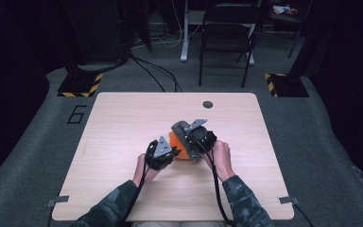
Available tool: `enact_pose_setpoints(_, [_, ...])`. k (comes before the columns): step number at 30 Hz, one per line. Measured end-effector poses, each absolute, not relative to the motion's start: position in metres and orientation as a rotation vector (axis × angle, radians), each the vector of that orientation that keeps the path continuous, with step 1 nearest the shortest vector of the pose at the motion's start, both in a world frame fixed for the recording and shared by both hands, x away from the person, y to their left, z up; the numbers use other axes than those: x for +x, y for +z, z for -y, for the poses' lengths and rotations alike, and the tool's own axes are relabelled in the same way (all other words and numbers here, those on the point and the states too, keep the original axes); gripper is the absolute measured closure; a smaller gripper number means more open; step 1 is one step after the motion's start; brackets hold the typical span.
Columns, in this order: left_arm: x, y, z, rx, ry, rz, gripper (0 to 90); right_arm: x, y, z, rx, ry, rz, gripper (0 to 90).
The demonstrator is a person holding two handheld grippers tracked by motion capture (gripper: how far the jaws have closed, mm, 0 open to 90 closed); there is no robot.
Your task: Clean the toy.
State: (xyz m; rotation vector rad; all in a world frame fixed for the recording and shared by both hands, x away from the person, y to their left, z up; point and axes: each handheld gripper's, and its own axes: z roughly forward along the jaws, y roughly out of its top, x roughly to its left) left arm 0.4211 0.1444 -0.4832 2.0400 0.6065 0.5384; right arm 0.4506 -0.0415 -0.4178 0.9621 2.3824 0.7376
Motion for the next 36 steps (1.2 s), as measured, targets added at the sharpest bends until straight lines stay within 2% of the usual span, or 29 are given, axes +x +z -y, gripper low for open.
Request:
enact_pose_setpoints(7, [0.423, -0.484, -0.147, 2.041, 0.529, -0.628, 80.5, 0.458, -0.423, 0.060, 1.021, 0.684, -2.376, 72.2])
enact_pose_setpoints(13, [0.425, -0.486, -0.149, 2.041, 0.514, -0.641, 79.9, 0.472, -0.443, 0.086, 1.152, 0.660, -2.388, 72.3])
enact_pose_setpoints(25, [0.430, -0.487, -0.154, 2.028, 0.503, -0.660, 79.0, 0.490, -0.483, 0.107, 1.332, 0.548, -2.458, 72.3])
enact_pose_setpoints(30, [0.432, -0.488, -0.156, 2.021, 0.502, -0.669, 78.4, 0.487, -0.471, 0.107, 1.298, 0.530, -2.428, 72.4])
enact_pose_setpoints(36, [0.434, -0.490, -0.159, 2.009, 0.500, -0.685, 77.1, 0.471, -0.426, 0.098, 1.197, 0.760, -2.365, 72.6])
